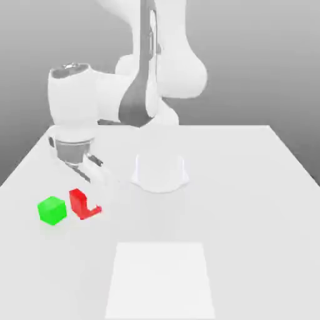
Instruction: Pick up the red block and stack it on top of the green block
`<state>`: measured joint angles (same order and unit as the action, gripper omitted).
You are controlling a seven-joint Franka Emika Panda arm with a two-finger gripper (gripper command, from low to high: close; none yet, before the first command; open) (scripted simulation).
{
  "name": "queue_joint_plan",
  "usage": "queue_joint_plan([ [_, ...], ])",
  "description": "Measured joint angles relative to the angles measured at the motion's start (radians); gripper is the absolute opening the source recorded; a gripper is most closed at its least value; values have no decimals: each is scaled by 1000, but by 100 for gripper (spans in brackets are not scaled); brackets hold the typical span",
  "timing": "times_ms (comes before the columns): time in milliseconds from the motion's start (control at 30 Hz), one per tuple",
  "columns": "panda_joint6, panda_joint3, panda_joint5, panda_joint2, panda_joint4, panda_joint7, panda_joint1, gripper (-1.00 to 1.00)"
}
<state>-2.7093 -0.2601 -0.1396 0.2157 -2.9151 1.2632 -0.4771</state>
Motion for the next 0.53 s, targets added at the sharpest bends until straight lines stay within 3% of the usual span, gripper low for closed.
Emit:
queue_joint_plan([
  [133, 29, -94, -40, 18, 11, 49, -157, -100],
  [200, -5, -117, -21, -19, 15, 39, -164, -100],
  [433, -202, -117, 187, -233, 21, -104, -118, -100],
  [467, -219, -108, 210, -251, 21, -120, -121, 100],
  [533, -219, -108, 210, -251, 21, -120, -121, 100],
])
